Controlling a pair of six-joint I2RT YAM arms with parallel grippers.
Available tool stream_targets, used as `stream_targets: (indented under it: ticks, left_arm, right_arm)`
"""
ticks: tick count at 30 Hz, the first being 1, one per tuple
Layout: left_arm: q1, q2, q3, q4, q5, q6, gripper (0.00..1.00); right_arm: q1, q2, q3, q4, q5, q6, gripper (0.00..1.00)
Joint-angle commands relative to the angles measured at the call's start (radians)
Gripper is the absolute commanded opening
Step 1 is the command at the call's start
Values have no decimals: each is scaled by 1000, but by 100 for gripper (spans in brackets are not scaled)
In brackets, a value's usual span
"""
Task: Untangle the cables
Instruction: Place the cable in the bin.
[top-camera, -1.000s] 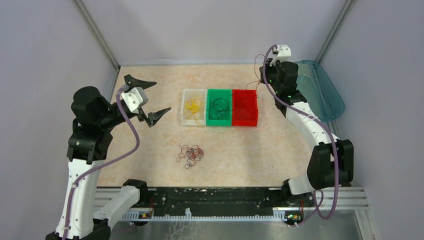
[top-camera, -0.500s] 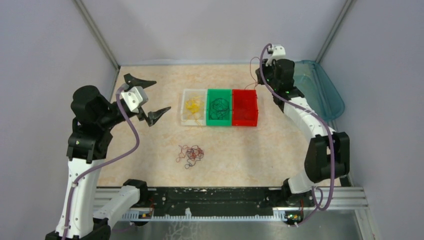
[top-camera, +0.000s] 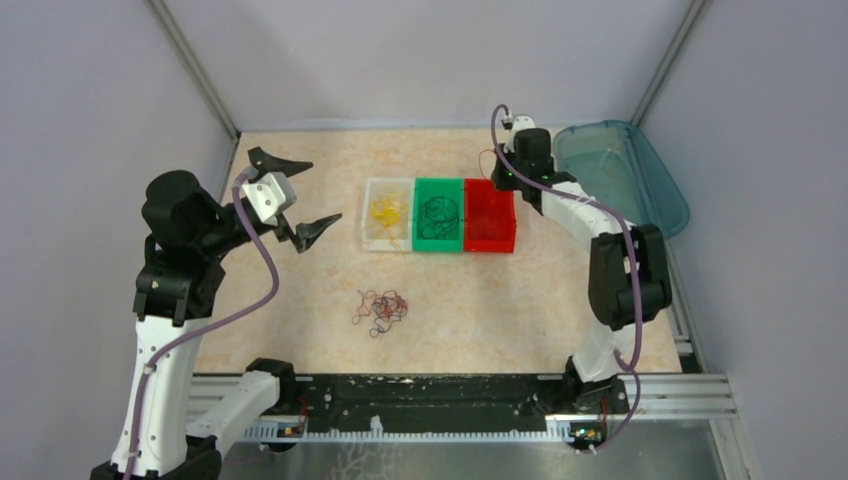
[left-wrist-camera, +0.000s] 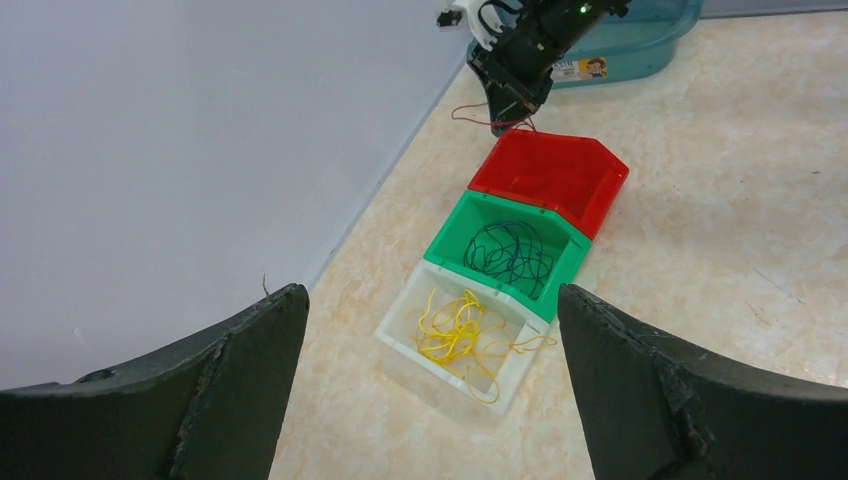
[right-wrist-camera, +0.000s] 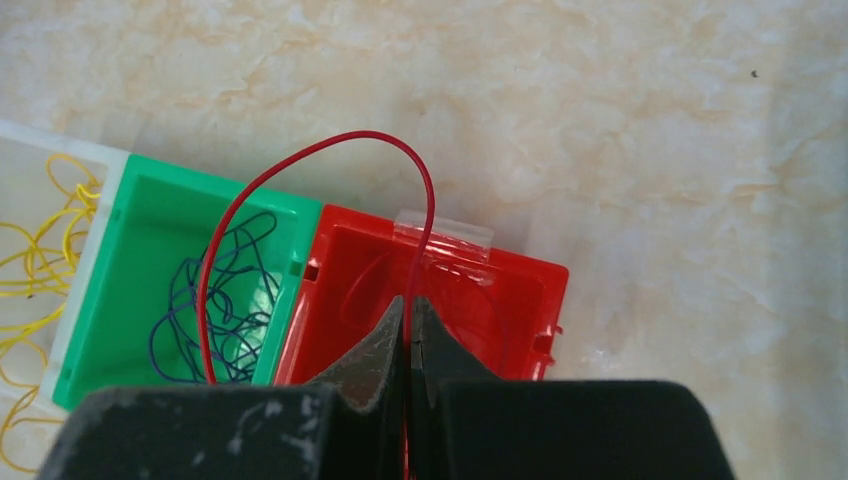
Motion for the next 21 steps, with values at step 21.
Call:
stream_targets:
  ticks: [21]
  left_arm:
    - [2,-9,14,-18,9,24,99]
  right_arm:
    - [96,44,140,-162,227,-39,37]
